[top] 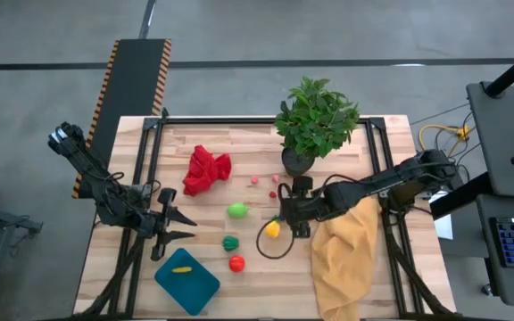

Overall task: Pick and placing Produce into tupperware
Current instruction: Put the purple eggplant into the blue bin

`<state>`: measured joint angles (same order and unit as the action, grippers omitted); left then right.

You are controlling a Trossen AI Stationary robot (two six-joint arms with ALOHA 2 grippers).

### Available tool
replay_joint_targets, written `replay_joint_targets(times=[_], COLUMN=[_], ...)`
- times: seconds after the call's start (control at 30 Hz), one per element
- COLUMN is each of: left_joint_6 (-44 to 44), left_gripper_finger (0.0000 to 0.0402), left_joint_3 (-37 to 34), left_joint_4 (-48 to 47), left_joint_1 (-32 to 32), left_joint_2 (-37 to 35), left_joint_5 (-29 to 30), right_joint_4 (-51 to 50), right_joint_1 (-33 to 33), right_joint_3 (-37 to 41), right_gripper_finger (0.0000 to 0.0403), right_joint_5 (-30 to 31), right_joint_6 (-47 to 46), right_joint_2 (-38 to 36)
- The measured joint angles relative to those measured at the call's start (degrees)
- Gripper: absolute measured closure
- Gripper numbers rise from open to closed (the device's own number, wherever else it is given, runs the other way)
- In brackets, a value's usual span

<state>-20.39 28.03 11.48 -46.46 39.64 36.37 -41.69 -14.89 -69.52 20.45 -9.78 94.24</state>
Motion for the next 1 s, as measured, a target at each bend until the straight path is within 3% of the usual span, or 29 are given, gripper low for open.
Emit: replay_joint_targets(times=[0.17, 0.57, 1.0], left_joint_6=[-2.86, -3.07, -3.07], left_gripper_finger=[0.0292, 0.0292, 0.0292], left_joint_3=[0.00, 0.00, 0.00], left_joint_4=[0.01, -0.02, 0.01], left_joint_1=[0.00, 0.00, 0.00], left_joint_2=[-0.69, -0.79, -0.78], left_joint_5=[0.20, 0.81, 1.89], right_joint_4=[6.60, 22.79, 32.87], right_joint_1=[0.69, 2.16, 3.14], right_joint_3=[4.74, 16.33, 22.41], right_gripper_finger=[0.0074, 0.0075, 0.0075], right_joint_5=[-2.84, -3.05, -7.30], right_joint_6=[1.49, 1.97, 2.37], right_joint_2=[0.04, 0.04, 0.07])
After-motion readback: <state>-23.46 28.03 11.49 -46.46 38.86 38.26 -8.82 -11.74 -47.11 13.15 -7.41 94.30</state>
